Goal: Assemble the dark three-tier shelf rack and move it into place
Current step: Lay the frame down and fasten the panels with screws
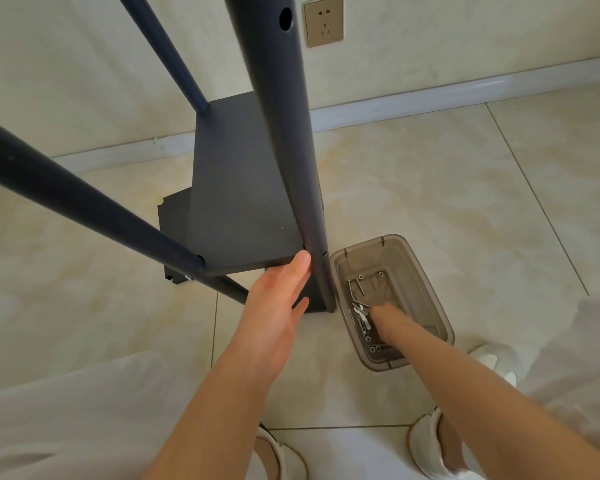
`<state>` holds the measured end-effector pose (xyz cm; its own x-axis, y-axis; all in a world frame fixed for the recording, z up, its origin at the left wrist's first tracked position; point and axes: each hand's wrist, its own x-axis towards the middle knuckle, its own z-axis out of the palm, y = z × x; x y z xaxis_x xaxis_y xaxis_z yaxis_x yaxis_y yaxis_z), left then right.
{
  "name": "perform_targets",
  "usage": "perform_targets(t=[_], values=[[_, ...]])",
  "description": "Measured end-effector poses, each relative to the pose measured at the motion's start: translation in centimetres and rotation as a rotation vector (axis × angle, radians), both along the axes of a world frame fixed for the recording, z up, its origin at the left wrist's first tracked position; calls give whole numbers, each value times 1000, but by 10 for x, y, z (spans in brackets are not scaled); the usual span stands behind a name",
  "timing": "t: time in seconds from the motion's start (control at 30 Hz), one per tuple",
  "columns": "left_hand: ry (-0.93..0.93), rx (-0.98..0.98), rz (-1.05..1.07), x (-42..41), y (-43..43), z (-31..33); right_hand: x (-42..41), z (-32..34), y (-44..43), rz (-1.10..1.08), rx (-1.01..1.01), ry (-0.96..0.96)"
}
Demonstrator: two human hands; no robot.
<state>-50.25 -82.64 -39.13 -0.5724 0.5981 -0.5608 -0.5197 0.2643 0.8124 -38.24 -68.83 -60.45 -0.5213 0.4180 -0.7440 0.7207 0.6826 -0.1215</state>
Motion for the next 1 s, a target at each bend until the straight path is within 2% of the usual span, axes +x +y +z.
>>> perform_targets(t=[0.2,0.33,0.47,0.57,0.67,0.8,1.0], values=[[-94,26,-16,-4,-1,0,5,9,-1,-2,22,23],[-147,63,-32,-2,-2,3,7,26,-7,-128,56,141],[-181,83,36,-1,5,5,7,56,-19,-441,72,406],[-227,119,47,-1,8,4,-2,99,-23,-784,-28,692],[-218,123,92,0,12,1,-10,153,-26,-978,-87,945],[-163,129,170,3,11,-3,-12,213,-34,-951,-83,1141],[-152,190,211,7,11,-3,0,251,-53,-868,-87,1231]])
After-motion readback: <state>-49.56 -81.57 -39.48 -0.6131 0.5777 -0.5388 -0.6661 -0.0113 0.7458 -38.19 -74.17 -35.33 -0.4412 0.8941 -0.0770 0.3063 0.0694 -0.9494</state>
